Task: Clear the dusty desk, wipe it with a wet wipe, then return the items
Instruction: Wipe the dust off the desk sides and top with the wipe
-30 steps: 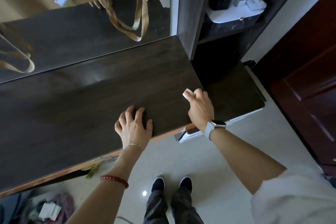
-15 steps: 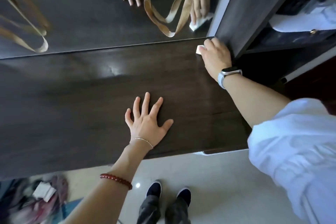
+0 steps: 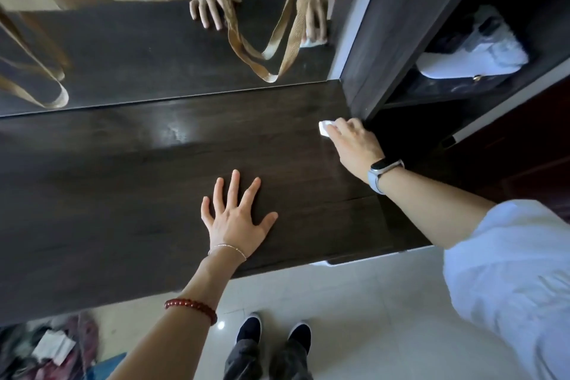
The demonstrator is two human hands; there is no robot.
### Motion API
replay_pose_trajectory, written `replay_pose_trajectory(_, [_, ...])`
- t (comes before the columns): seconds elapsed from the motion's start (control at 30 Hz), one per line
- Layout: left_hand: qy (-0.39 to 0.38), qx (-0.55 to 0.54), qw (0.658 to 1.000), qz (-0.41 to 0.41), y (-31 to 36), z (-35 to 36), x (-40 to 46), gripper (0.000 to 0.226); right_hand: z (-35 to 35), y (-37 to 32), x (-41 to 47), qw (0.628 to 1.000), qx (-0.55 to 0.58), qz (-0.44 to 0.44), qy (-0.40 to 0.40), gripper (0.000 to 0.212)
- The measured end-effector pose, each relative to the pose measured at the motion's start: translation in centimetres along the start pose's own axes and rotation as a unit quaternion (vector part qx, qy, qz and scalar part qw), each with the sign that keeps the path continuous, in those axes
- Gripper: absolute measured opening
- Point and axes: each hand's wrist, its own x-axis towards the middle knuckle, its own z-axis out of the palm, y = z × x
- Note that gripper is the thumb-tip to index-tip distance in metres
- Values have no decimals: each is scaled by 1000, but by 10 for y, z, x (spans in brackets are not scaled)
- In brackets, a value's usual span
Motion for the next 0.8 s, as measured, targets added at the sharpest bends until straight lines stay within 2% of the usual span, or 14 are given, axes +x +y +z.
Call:
replay_pose_trajectory(0.17, [-12, 1, 1000, -2, 2, -3, 0, 68, -8, -10, -83, 997, 4, -78, -15, 45])
replay_pose_trajectory(0.3, [-22, 1, 1000, -2, 2, -4, -1, 67, -9, -17, -155, 991, 47, -126, -16, 64])
replay_pose_trajectory(0.4, [-18, -1, 1000, -4, 2, -4, -2, 67, -5, -25, -186, 990, 63, -128, 0, 62])
replay_pose_trajectory(0.5, [-18, 1, 1000, -2, 3, -4, -1, 67, -1, -43, -198, 996, 68, -57, 14, 57])
replay_pose_trajectory(0.57, [-21, -1, 1000, -2, 2, -3, -1, 67, 1, -62, -205, 994, 105, -11, 16, 55])
replay_pose_trajectory(0.63, [-23, 0, 1000, 0, 1, -3, -1, 67, -5, -76, -207, 988, 146, 44, 29, 44])
replay_pose_trajectory(0.73, [-23, -3, 1000, 3, 0, -4, 0, 67, -17, -63, -182, 956, 205, 191, 87, 37])
replay_pose_trajectory(0.8, [-24, -4, 1000, 7, -1, -4, 0, 67, -17, -40, -155, 942, 185, 263, 100, 46])
